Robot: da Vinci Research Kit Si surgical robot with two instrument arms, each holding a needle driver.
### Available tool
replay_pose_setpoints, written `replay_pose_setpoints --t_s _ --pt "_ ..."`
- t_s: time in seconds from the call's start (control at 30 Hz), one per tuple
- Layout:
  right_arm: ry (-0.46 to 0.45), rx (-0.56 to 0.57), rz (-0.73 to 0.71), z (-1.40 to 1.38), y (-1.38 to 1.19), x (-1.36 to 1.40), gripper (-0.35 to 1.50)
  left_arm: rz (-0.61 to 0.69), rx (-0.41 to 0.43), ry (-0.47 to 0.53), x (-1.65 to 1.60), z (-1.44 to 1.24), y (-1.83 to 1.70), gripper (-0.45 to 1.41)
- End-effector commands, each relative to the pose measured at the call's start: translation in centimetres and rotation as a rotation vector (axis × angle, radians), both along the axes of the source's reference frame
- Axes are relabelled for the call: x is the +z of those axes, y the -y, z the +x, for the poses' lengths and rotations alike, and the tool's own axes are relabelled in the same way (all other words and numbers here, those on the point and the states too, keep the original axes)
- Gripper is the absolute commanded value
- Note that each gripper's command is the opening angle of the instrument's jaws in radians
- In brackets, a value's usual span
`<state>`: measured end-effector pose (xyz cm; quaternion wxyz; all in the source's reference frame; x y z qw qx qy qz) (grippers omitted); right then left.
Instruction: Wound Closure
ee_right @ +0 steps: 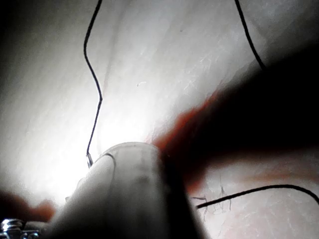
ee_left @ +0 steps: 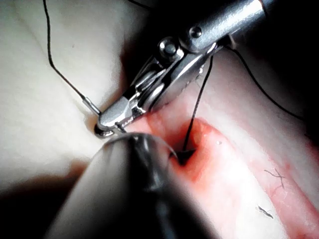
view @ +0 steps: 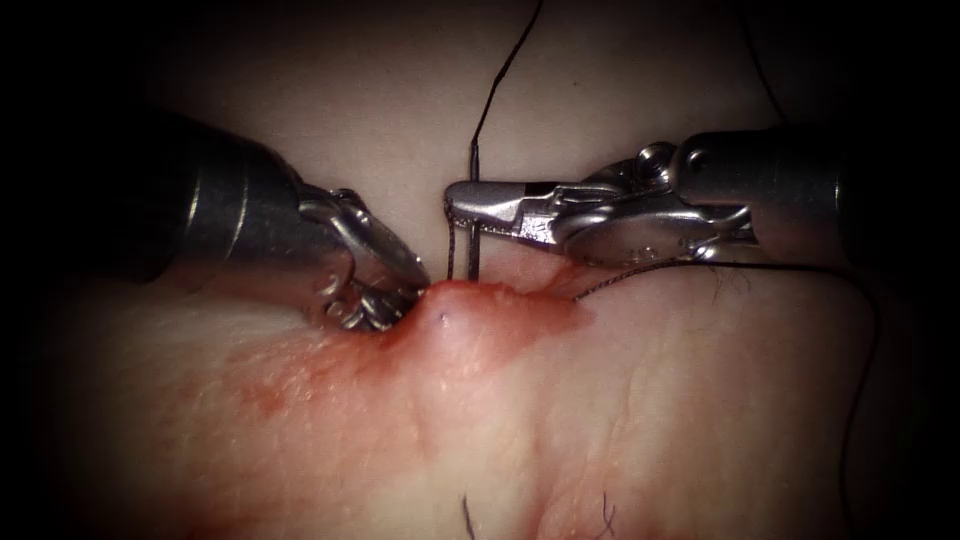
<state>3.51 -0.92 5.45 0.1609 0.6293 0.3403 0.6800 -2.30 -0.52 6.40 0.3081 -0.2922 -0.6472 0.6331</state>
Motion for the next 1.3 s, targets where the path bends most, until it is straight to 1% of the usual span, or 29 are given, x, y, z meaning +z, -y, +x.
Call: replay_pose_setpoints --t_s 0.03,0.83,1.3 --pt "-0.015 0.010 0.006 0.09 -0.06 -0.01 -0.35 -0.001 0.000 0.000 0.05 -0.05 0.00 -0.45" --pt "-0.064 0.023 0.082 0.11 -0.06 -0.10 -0.35 -0.001 0.001 0.001 0.05 -0.05 0.00 -0.45" --pt "-0.111 0.035 0.144 0.13 -0.06 -0.17 -0.35 -0.001 0.003 0.002 0.05 -0.05 0.00 -0.45"
